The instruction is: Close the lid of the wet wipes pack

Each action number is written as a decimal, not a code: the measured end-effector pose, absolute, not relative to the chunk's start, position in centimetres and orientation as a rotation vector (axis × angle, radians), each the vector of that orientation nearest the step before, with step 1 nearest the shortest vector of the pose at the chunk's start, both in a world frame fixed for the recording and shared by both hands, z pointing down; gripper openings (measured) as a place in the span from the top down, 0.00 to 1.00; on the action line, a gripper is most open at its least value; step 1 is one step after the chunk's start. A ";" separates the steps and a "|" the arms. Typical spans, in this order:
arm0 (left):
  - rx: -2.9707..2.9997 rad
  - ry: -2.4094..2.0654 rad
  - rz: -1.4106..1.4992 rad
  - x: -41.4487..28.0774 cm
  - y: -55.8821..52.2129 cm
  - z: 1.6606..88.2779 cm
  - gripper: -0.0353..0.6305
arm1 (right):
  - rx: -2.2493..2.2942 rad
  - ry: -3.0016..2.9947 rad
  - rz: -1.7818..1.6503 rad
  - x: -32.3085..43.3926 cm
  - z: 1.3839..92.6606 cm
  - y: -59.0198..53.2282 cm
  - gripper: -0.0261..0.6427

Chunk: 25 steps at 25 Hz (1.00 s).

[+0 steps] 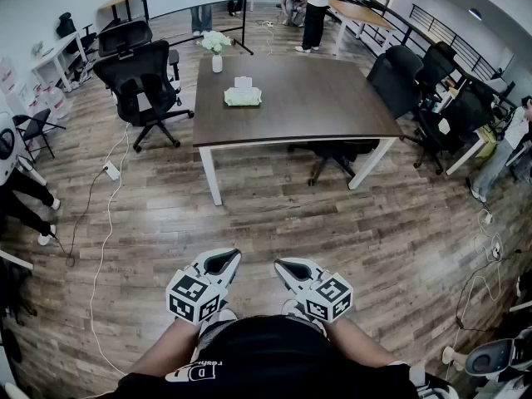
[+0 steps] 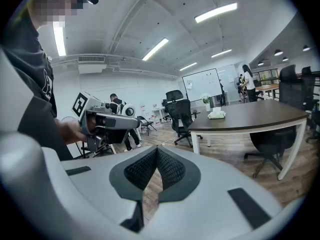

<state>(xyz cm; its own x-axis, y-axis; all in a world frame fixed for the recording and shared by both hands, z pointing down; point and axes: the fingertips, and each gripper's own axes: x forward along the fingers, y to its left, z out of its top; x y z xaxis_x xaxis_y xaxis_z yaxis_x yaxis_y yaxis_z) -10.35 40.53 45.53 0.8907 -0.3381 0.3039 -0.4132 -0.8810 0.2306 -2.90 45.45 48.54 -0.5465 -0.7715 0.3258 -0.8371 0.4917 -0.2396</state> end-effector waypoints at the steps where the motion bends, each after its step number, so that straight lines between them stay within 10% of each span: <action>1: 2.767 -0.563 0.368 -10.4 40.4 45.5 0.91 | 1.393 -2.557 0.558 -2.9 48.6 45.4 0.95; 25: 2.746 -0.507 0.348 -16.4 38.4 46.3 0.91 | 1.462 -2.540 0.602 -9.0 49.2 43.3 0.95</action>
<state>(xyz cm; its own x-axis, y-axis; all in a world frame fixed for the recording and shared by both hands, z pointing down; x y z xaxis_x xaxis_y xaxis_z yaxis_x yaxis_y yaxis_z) -16.43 38.43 46.26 0.9069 -0.3027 0.2932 -0.3824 -0.8835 0.2706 -9.05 43.25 49.21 -0.5139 -0.7948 0.3227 -0.8551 0.4445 -0.2669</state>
